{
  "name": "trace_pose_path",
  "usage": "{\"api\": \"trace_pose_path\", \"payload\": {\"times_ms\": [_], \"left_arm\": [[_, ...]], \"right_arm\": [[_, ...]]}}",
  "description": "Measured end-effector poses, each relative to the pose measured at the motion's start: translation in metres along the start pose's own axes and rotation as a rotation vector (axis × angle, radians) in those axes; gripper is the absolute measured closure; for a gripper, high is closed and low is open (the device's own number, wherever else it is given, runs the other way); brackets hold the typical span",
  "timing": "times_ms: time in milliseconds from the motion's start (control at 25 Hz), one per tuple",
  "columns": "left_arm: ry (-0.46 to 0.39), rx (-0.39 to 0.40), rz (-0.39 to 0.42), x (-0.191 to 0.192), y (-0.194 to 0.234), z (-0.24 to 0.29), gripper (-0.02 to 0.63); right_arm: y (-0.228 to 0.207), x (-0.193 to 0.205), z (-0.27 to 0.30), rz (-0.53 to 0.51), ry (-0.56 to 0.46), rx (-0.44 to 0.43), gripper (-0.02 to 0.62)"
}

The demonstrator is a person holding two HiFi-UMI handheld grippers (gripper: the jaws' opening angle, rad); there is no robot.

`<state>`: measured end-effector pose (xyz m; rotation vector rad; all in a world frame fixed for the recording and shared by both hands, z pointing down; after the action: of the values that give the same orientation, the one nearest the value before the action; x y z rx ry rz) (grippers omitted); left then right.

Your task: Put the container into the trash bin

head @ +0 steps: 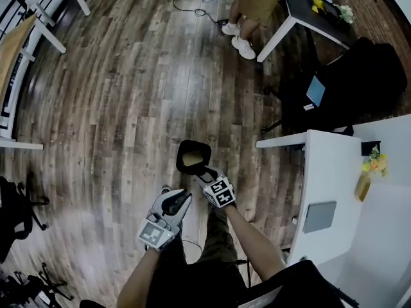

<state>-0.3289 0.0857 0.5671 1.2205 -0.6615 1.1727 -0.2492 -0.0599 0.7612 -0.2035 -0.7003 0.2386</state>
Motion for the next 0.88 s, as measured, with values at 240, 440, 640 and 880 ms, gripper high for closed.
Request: {"api": "trace_pose_path", "payload": {"times_ms": [240,440,640,880], "left_arm": [[-0.024,-0.010,0.026,-0.031,-0.001,-0.010,0.569],[-0.046,0.017,0.101,-0.052,-0.006,-0.004,0.569],[-0.073,0.036,0.115,-0.059,-0.014,-0.002,0.569],[-0.076,0.028,0.108,-0.066,-0.020,0.006,0.569]], "right_arm": [[0.030,-0.037,-0.050,-0.045,-0.073,-0.006,0.403],[0.040,-0.062,-0.092,-0.061,-0.152,0.006,0.407],[0.053,-0.069,-0.127,-0.088,-0.197,0.029,0.410],[0.057,-0.078,-0.160,-0.080,-0.228,0.050,0.416]]}}
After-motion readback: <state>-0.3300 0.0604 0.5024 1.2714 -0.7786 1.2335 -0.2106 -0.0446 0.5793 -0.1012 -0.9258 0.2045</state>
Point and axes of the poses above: the fingertips, and each gripper's own axes: z forward along the fingers, y to its left, x out of its underside, the point moved 8 cm from there along -z, backward along the fingers, and after that the axes turned 3 degrees about y, right-handed, at the moved point
